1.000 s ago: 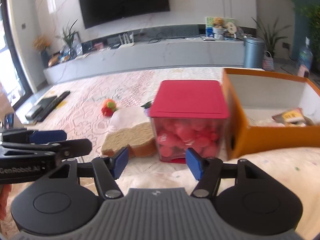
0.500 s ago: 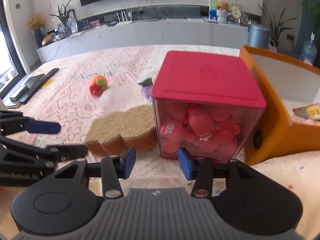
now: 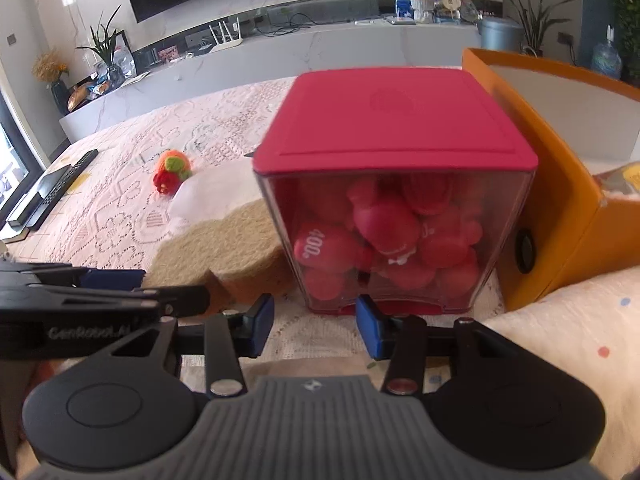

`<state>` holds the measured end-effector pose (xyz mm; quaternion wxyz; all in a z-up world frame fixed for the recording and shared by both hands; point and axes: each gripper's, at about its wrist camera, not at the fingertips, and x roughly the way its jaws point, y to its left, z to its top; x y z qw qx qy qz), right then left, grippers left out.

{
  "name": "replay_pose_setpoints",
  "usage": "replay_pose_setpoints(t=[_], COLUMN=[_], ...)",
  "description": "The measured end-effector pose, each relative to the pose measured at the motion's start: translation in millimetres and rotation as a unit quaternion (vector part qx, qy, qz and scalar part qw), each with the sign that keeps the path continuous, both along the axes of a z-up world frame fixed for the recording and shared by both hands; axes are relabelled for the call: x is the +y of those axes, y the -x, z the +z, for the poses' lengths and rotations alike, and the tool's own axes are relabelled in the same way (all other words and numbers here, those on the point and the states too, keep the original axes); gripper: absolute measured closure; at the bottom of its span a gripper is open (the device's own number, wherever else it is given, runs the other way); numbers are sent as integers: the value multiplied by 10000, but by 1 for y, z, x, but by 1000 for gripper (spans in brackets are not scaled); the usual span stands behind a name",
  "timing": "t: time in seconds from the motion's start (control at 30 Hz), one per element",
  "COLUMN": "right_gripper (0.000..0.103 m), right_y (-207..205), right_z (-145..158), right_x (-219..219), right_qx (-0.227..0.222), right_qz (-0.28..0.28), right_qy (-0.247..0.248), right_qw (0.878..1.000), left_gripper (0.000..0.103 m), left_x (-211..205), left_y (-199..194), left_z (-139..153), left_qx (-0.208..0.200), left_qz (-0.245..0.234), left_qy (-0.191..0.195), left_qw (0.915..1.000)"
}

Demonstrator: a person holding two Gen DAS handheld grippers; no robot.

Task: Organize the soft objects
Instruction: 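Close the left tool on the coir sponge and lift it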

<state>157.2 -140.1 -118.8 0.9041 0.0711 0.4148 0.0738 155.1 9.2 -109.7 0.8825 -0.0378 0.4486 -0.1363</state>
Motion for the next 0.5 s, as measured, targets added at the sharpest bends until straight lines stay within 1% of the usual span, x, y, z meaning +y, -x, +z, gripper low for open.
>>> replay_pose_setpoints(t=[0.17, 0.2, 0.23, 0.27, 0.33, 0.5], right_gripper=[57, 57, 56, 56, 56, 56], right_y=[-1, -2, -2, -2, -2, 1], right_z=[-2, -3, -4, -4, -3, 1], right_x=[-1, -1, -1, -2, 0, -1], right_qx=[18, 44, 59, 57, 34, -37], right_qz=[-22, -29, -23, -5, 29, 32], right_qy=[-69, -93, -103, -93, -58, -73], right_qw=[10000, 9999, 9999, 9999, 10000, 10000], left_gripper=[21, 24, 31, 33, 35, 37], left_x=[-2, -2, -3, -4, -7, 1], left_y=[-4, -5, -5, -4, -1, 13], left_z=[-4, -5, -6, -5, -3, 13], left_qx=[21, 29, 16, -24, -123, -269], left_qz=[160, 166, 144, 137, 122, 283], left_qy=[78, 118, 160, 118, 24, 70], left_qw=[9998, 9998, 9998, 9998, 9998, 9992])
